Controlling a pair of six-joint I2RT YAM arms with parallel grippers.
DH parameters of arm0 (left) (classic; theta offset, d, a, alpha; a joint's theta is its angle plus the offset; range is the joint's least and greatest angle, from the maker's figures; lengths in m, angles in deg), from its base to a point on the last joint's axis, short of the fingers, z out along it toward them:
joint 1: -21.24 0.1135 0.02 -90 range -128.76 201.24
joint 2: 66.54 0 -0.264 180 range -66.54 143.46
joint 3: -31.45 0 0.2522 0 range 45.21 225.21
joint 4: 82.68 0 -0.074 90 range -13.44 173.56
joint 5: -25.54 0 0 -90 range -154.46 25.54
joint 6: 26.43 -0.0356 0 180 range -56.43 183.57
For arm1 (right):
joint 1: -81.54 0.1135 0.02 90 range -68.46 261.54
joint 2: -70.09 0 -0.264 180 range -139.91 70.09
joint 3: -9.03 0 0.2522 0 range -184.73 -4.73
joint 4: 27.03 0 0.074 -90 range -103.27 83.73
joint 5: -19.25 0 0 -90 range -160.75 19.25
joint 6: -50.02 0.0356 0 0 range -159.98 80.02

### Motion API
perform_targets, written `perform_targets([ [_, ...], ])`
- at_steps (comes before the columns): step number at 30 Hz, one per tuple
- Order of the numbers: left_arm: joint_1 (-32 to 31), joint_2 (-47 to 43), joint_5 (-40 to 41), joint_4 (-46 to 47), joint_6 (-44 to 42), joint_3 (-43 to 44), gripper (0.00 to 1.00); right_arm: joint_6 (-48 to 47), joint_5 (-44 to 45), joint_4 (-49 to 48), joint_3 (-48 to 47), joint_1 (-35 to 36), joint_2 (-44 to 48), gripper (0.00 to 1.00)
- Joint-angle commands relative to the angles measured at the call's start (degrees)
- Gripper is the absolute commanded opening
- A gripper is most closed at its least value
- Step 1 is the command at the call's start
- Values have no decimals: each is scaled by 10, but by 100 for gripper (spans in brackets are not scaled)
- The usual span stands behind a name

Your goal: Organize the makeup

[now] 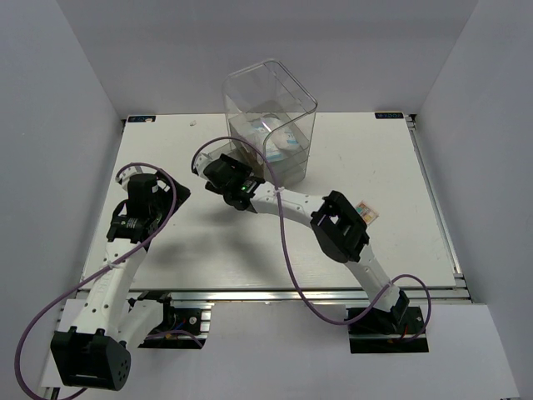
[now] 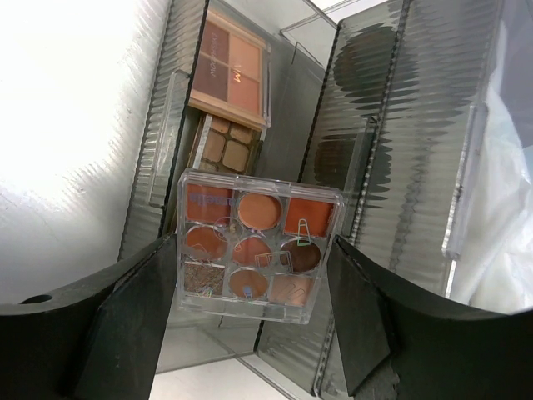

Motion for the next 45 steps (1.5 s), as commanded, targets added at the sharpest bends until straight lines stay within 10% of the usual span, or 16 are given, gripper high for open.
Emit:
perform_targets([
  [1, 3, -10, 9, -3, 2, 3, 98, -11, 22, -40, -2, -6, -9, 69],
  [5, 3, -9, 10, -2, 3, 4, 98, -6, 8, -32, 3, -7, -3, 88],
  [15, 3, 0, 1, 5, 3, 8, 98, 32, -63, 46, -24, -7, 38, 87],
  [21, 3, -10, -33, 45, -6, -1, 94, 22, -580, 175, 7, -69, 199, 58],
  [30, 2, -7, -201, 195, -19, -28, 44, -9, -837, 155, 310, -195, 453, 57],
  [37, -181, 46, -159, 222, -53, 61, 56, 47, -882, 161, 385, -388, 582, 59],
  [45, -458, 313, -9, 128, -160, 315, 84, 192, -805, 136, 438, -639, 635, 67],
])
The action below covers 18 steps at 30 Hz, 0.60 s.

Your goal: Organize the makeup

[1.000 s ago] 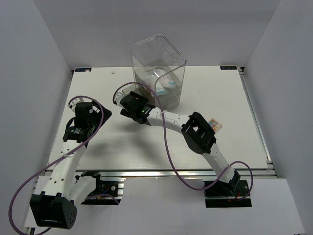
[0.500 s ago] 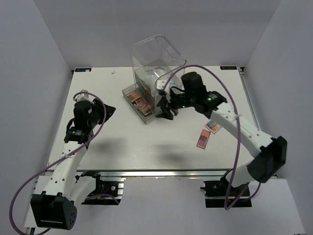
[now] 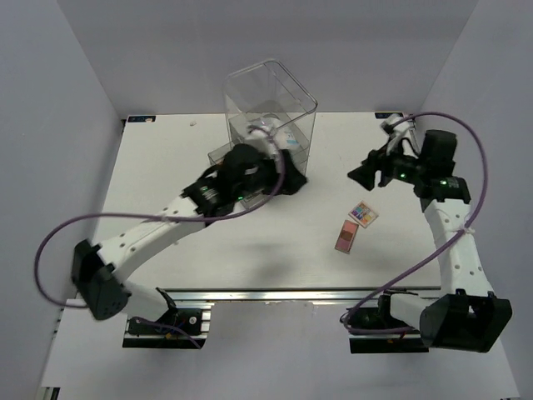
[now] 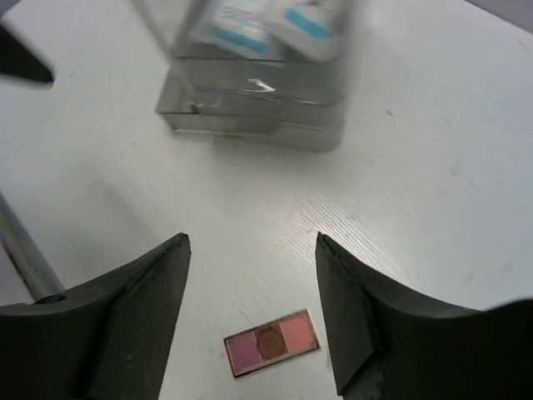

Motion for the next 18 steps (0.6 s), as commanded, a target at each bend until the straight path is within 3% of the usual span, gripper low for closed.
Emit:
perform_targets([
  [1, -69, 110, 58, -64, -66, 101, 85, 93, 37, -13, 19, -81, -6, 69],
  [6, -96, 302, 49, -109, -95, 225, 90, 131, 47, 23, 8, -153, -67, 81],
  [12, -136, 494, 50, -201, -138, 430, 94, 139, 33, 37, -20, -200, -125, 86],
  [14, -145, 525, 56, -213, -139, 477, 95, 140, 37, 34, -24, -205, -130, 87],
  [18, -168, 562, 61, -207, -129, 490, 98, 144, 13, 28, -23, -217, -137, 87],
])
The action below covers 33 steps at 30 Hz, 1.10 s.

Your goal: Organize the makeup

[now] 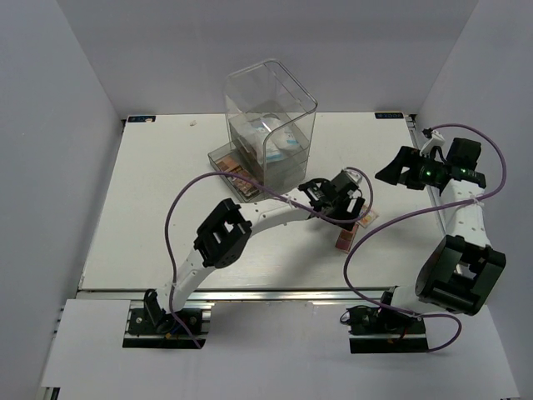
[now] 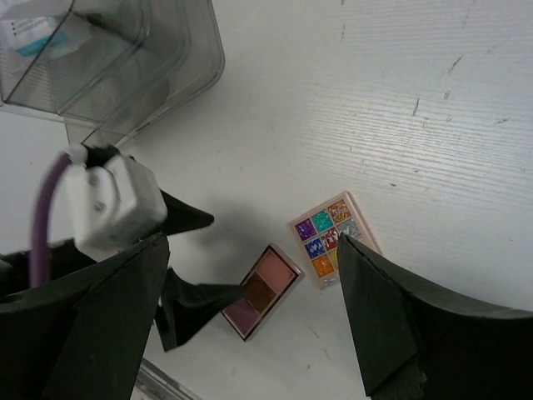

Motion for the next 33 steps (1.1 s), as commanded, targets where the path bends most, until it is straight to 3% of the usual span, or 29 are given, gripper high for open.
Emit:
perform_targets([
  [1, -25, -16, 15, -15, -8, 34, 98, 9, -35, -9, -23, -12, 4, 87],
  [11, -62, 29, 28, 8, 0, 42, 98, 4, -56, -15, -10, -17, 9, 87],
  [24, -73, 86, 134, -35, 15, 70, 95, 0, -66, -8, -6, -24, 15, 86],
  [27, -74, 81, 148, -40, 14, 41, 77, 1, -65, -10, -7, -24, 13, 87],
  [28, -74, 77, 150, -39, 13, 29, 66, 2, -66, -11, -9, -25, 14, 87],
  [33, -75, 53, 176, -29, 8, -48, 47, 2, -67, -10, -11, -24, 11, 87],
])
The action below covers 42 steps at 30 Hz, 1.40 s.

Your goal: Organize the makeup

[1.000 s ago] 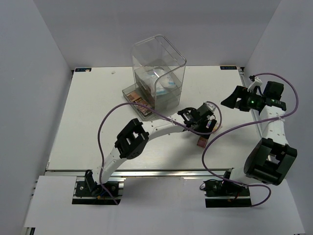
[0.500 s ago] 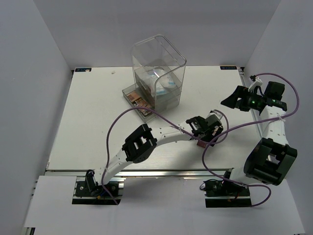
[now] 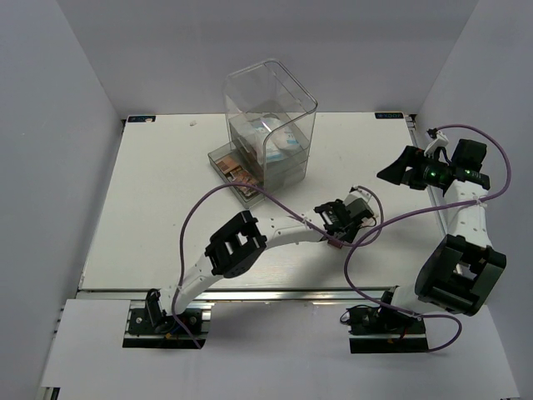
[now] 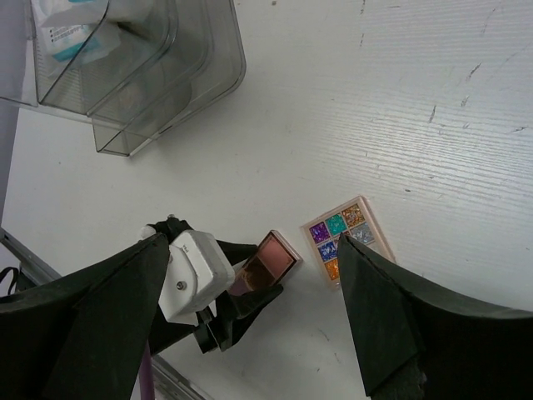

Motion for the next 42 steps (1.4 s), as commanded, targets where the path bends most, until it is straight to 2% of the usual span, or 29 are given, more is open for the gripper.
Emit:
perform_targets([
  [1, -3, -8, 24, -55, -2, -72, 42, -2, -17, -8, -8, -3, 11, 87],
  [2, -3, -17, 33, -58, 1, -81, 32, -4, -17, -6, -8, -3, 11, 87],
  [4, -2, -29, 37, -63, 5, -104, 20, -14, -16, 4, -8, -3, 8, 86],
  [5, -1, -38, 40, -66, 11, -112, 11, -22, -16, 9, -9, -3, 6, 87],
  [7, 0, -76, 41, -64, 17, -127, 1, -56, -15, 19, -9, -1, 4, 89],
  [15, 13, -286, -16, -16, 72, -269, 0, -142, 46, 44, 15, 11, -3, 89],
  [19, 40, -415, -21, -14, 176, -392, 0, -181, 80, 43, 27, 28, 1, 89],
  [20, 63, -475, -31, -7, 195, -422, 0, -193, 92, 42, 30, 36, 4, 89],
  [21, 79, -505, -38, -1, 214, -478, 0, -221, 118, 43, 35, 55, 6, 89],
  [24, 154, -606, -66, 29, 268, -559, 0, -265, 158, 38, 58, 96, 18, 89],
  [27, 246, -655, -89, 49, 291, -583, 0, -283, 196, 21, 86, 138, 37, 89],
  [29, 318, -656, -102, 56, 293, -578, 0, -278, 213, 5, 101, 157, 52, 89],
  [31, 362, -630, -120, 64, 292, -547, 0, -257, 226, -17, 108, 169, 59, 89],
  [32, 404, -615, -129, 69, 293, -534, 0, -248, 242, -22, 108, 179, 58, 89],
  [35, 465, -539, -151, 79, 299, -468, 0, -205, 263, -38, 103, 192, 52, 89],
  [42, 529, -379, -212, 128, 324, -357, 0, -183, 281, -49, 106, 198, 54, 89],
])
